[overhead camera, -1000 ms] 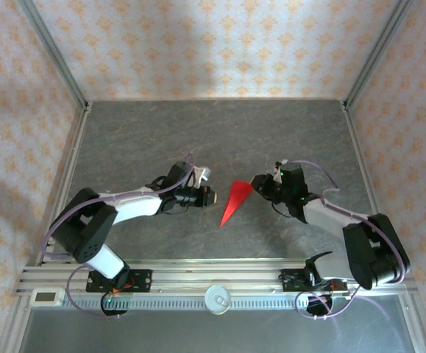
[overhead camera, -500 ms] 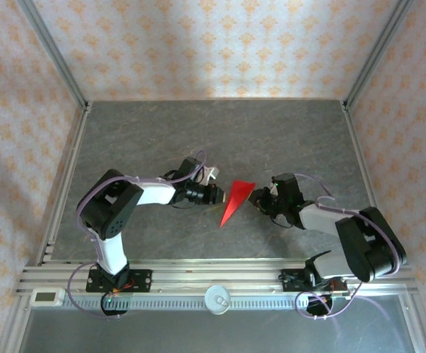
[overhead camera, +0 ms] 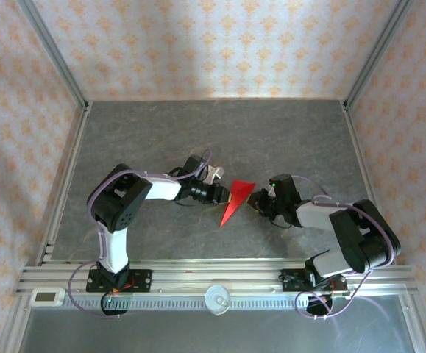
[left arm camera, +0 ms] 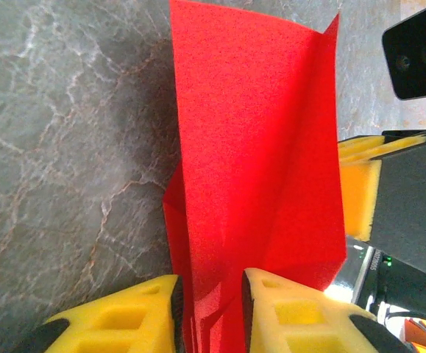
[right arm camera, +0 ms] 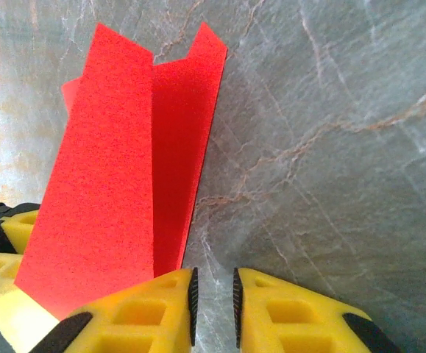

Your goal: Fold a paper plane with a square sheet of paper (pick it up from the middle)

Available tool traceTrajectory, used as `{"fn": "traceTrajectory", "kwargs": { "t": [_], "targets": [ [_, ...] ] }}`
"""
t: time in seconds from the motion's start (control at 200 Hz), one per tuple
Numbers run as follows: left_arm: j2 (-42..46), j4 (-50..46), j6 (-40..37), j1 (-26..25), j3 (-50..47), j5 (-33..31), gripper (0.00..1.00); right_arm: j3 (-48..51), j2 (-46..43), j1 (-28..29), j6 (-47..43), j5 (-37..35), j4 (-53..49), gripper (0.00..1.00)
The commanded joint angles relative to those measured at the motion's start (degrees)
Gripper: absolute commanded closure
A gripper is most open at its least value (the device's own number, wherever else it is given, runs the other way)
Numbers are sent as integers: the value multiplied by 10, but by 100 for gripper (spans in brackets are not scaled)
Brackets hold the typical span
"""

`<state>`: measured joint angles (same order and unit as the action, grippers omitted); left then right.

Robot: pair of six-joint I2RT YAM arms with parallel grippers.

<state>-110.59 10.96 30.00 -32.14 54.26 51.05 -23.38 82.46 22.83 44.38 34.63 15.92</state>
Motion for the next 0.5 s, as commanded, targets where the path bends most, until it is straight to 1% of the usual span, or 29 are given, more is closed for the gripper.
{"fn": "traceTrajectory", "kwargs": {
  "t": [0.0,0.23,0.355,0.475,0.495],
  "targets": [
    [-24,-5,-14,-5,25,14,71,-12,10,4,-3,3,10,78],
    [-39,-18,-24,-23,46,24,72,-10,12,4,-2,1,5,79],
    [-24,-9,-22,-25,41,21,74,-10,-2,4,-5,-8,-8,78],
    [6,12,-16,-25,20,-7,83,-7,-24,4,-4,-19,-20,77],
    [26,16,-15,-25,16,-13,85,-6,-29,4,-3,-22,-22,76]
  ]
}}
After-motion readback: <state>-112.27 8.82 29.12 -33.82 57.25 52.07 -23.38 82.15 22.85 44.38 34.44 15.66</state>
